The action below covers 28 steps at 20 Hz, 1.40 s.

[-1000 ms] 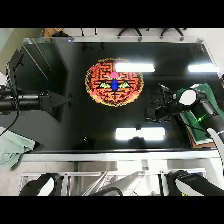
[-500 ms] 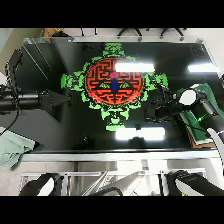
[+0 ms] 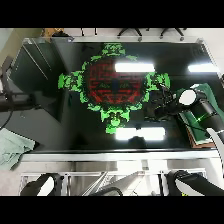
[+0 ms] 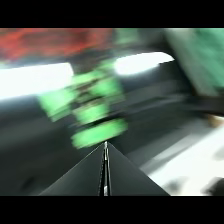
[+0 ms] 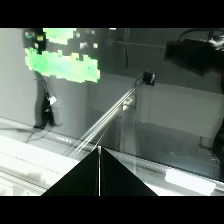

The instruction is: Fold the shirts.

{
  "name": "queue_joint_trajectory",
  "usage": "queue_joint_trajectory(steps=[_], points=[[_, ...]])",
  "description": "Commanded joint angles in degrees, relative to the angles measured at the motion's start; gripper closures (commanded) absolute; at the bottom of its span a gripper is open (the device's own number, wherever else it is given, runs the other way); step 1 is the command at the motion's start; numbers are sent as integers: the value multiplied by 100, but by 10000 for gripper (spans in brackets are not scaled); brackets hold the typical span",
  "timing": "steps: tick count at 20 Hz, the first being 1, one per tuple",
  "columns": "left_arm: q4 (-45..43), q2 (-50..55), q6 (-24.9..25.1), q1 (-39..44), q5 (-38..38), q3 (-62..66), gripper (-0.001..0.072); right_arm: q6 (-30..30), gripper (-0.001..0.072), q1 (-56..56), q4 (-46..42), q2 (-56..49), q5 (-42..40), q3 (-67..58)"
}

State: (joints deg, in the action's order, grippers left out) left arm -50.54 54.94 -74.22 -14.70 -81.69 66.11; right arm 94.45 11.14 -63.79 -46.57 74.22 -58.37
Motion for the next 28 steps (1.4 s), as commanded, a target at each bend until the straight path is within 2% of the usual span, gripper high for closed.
queue_joint_trajectory(steps=[1, 2, 3, 4, 5, 9, 14, 17, 22, 23, 24, 25, 28], points=[[-3261, 0, -981, -632, -601, -4, 534, -22, 681, 4, -7, -98, -26, 2], [-3880, 0, -1217, -763, -501, -22, 6, -24, 530, 4, -9, -146, -33, 2], [-4157, 0, -1545, -901, -310, -70, 10, -24, 297, 4, -9, -197, -42, 2], [-4192, 0, -1552, -1086, -173, -166, 10, -31, 187, 4, -22, -240, -46, 2], [-4201, 0, -1550, -1263, -31, -341, 10, -103, 206, 2, -33, -286, -46, 2], [-4444, 2, -1519, -2124, 424, -1362, 10, -284, 205, 4, -24, -533, -46, 2], [-4382, 11, -1305, -3128, 1624, -2411, 10, -323, 205, 4, -24, -796, -227, 2], [-4385, 393, -1150, -3180, 2076, -2682, 10, -323, 205, 4, -24, -909, -240, 2], [-4387, 1453, -1132, -2763, 2310, -2485, 15, -321, 205, 4, -22, -922, -232, 2], [-4387, 1628, -1132, -2697, 2243, -2391, 212, -321, 205, 4, -17, -922, -219, 2], [-4389, 1755, -1132, -2636, 2103, -2264, 482, -321, 205, 4, -7, -922, -214, 2], [-4385, 1838, -1123, -2557, 1884, -2085, 695, -323, 205, 4, -4, -922, -216, 2], [-4286, 1762, -1123, -2168, 1143, -1349, 696, -323, 205, 4, -7, -922, -221, 2]])
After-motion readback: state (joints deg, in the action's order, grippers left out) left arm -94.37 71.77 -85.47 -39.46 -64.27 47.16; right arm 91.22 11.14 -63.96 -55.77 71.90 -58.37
